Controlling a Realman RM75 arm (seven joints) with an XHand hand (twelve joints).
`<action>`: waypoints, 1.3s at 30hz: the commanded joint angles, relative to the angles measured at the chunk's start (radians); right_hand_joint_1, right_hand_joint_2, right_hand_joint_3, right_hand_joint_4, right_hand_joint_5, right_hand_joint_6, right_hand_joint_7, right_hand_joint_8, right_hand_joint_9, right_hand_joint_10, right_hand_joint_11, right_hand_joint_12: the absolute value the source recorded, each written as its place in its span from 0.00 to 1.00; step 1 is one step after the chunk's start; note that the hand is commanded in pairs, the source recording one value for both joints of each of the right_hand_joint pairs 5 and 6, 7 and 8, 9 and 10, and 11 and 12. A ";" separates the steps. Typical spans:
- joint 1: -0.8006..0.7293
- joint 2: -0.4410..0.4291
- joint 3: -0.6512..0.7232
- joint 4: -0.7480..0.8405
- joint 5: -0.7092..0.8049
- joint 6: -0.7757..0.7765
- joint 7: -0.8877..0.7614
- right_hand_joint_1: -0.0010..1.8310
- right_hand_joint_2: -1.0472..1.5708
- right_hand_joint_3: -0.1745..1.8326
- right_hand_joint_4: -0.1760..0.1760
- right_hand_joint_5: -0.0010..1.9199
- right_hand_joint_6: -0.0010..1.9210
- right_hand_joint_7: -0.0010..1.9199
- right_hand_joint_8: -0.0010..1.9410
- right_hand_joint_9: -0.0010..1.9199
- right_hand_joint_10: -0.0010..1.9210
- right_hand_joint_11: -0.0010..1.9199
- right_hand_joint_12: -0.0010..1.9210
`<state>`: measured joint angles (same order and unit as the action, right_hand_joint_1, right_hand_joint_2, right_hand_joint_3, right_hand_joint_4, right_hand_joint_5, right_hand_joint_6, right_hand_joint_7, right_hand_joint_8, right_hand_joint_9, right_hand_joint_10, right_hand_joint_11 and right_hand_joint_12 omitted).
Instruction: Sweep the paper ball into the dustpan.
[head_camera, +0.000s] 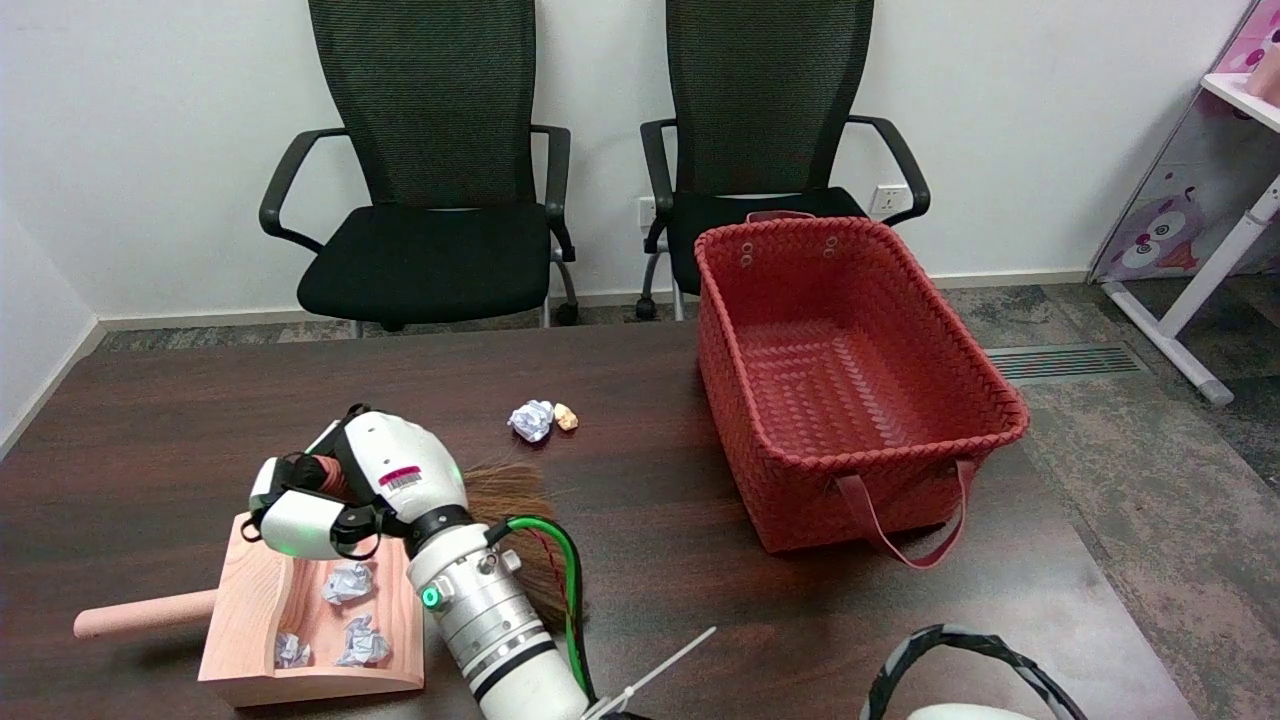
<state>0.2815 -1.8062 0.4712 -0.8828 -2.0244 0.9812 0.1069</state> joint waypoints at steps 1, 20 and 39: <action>0.086 -0.088 -0.005 0.221 -0.011 0.036 0.403 0.28 0.80 0.78 0.57 1.00 1.00 1.00 0.99 1.00 1.00 1.00 1.00; 0.132 -0.046 -0.005 0.098 -0.019 0.020 1.049 0.30 0.72 0.78 0.53 1.00 1.00 1.00 0.99 1.00 1.00 1.00 1.00; 0.143 0.098 0.007 -0.141 -0.011 -0.055 1.203 0.32 0.65 0.71 0.52 1.00 1.00 1.00 0.99 1.00 1.00 1.00 1.00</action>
<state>0.4020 -1.8145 0.4662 -0.8480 -2.0401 1.0025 1.1650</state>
